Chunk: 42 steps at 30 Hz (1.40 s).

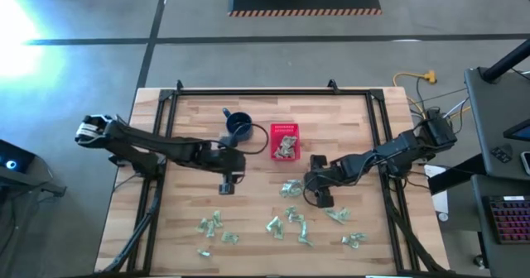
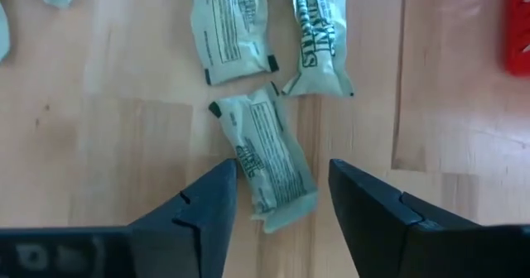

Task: Pick and place items into bin
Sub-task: Put the green stevia packet into the red bin

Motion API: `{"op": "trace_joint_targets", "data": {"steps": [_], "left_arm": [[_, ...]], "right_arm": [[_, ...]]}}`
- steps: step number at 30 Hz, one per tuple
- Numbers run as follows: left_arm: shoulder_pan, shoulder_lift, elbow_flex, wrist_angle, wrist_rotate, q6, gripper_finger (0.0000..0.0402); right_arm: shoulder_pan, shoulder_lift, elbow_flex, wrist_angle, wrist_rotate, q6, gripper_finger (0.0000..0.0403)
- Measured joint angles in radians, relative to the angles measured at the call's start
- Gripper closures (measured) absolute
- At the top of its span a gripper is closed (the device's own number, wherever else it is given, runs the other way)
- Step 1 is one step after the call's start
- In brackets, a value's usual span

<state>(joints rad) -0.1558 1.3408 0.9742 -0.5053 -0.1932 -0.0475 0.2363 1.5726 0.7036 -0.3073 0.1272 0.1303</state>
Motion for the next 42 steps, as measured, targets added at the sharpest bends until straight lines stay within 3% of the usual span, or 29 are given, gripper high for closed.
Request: {"op": "trace_joint_targets", "data": {"steps": [17, 26, 30, 35, 42], "left_arm": [[-0.024, -0.068, -0.091, 0.026, -0.005, -0.070, 0.0233], [-0.050, -0.072, -0.107, 0.029, -0.005, -0.080, 0.0233], [-0.059, -0.072, -0.118, 0.025, -0.005, -0.082, 0.0233], [-0.074, -0.066, -0.123, 0.024, -0.006, -0.107, 0.0233], [-0.115, -0.066, -0.136, 0.026, -0.005, -0.156, 0.0233]], "right_arm": [[0.000, -0.014, 0.001, -0.033, 0.000, 0.005, 0.0389], [0.001, -0.076, 0.055, -0.115, 0.019, -0.006, 0.0394], [0.000, -0.124, 0.081, -0.103, 0.172, -0.072, 0.0394], [-0.037, -0.148, 0.093, 0.055, 0.416, -0.219, 0.0394], [-0.176, -0.133, 0.093, 0.236, 0.430, -0.317, 0.0394]]}}
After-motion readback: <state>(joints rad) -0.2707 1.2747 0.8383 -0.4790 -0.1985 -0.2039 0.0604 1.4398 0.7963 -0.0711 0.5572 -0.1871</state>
